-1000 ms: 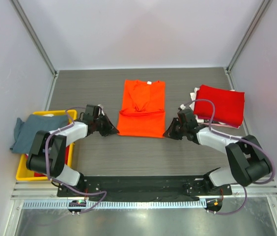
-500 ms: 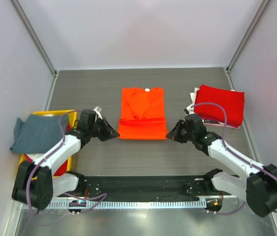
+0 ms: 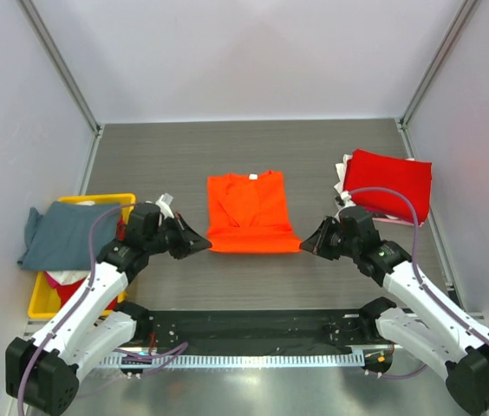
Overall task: Fold and stack the t-shirts
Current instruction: Fold the tshirt
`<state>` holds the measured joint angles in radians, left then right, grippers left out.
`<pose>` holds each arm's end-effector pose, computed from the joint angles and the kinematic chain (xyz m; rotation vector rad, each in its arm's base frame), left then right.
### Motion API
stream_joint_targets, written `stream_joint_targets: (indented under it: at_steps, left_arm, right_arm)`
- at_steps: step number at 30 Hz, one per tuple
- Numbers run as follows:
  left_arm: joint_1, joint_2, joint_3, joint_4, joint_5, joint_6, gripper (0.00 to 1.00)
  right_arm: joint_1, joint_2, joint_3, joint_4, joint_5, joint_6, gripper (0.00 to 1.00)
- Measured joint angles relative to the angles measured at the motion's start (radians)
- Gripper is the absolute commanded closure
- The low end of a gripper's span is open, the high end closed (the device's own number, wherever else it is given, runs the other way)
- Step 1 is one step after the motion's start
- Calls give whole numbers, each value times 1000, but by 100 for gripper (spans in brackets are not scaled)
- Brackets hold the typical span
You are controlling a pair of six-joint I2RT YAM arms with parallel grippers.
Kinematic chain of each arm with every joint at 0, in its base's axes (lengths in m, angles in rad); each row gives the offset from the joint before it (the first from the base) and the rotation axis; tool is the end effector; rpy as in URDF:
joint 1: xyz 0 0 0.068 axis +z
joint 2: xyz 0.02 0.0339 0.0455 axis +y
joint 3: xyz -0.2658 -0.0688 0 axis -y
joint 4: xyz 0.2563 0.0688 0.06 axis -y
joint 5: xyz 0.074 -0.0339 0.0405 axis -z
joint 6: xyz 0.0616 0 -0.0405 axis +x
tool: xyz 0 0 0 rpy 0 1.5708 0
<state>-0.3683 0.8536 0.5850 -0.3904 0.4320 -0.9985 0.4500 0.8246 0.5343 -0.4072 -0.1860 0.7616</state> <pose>0.1876 -0.1000 0.2241 -0.5057 2.3972 -1.1687 0.1800 0.0996 0.2064 0.2689 2.3843 0.8208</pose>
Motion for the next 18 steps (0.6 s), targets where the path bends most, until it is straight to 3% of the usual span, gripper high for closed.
stream_joint_targets:
  at_steps: [8, 18]
  left_arm:
    - [-3, -4, 50, -69, 0, -39, 100]
    - [-5, 84, 182, -132, -64, -41, 100]
  right_arm:
    - [0, 27, 158, -100, 32, -23, 99]
    - [0, 247, 357, -132, 108, -95, 99]
